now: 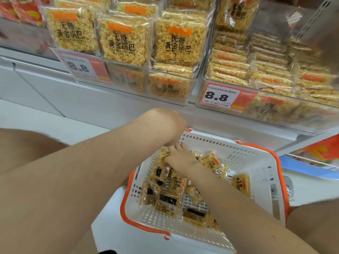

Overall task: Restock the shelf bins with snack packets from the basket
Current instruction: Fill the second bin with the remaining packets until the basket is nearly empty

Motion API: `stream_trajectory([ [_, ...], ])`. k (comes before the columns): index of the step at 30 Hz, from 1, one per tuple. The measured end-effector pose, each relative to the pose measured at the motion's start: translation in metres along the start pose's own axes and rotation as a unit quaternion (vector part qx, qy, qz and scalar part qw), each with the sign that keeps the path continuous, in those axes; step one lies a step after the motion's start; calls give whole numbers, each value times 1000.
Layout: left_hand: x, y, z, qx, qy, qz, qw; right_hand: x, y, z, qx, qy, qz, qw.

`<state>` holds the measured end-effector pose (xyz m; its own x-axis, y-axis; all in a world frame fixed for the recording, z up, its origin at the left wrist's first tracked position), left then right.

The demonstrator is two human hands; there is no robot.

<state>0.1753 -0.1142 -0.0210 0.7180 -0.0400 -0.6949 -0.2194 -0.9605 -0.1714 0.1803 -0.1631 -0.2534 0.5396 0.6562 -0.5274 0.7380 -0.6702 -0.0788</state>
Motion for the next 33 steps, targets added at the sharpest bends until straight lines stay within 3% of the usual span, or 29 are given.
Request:
stream_trajectory([
  [3,0,-1,-3,14,2,-2,1000,-24,-4,-26,-43,50,-59,996],
  [9,-3,-7,-8,21,-10,-17,1000,-60,10,-66,152,112,-57,980],
  [15,-12,-21,-8,-30,-37,-21,999,-113,15,-106,272,242,-70,929],
  [18,-23,-33,-22,-117,-15,0,993,-144,13,-133,364,327,-65,870],
  [21,-35,-38,-45,-257,35,40,965,-172,11,-164,494,396,-49,772],
  [24,-52,-37,-68,-396,78,90,910,-198,12,-195,565,470,-44,677],
  [29,-88,-42,-107,-553,188,158,796,-228,32,-238,626,546,-27,556],
  [31,-95,-43,-118,-594,230,168,752,-232,48,-250,666,548,-6,506],
  [33,-97,-39,-127,-591,276,187,734,-235,60,-265,703,526,-22,478],
])
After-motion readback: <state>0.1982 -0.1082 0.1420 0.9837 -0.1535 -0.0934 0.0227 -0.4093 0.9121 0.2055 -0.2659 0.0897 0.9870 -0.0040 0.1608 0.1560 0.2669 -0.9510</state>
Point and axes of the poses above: each hand's wrist, its own x-axis towards the middle knuckle, its own z-axis out of the palm, y = z × x, the point moved 7 cm from there along x, towards the middle knuckle, and after that the axes turned 5 degrees about -y, right-handed, at the moved point
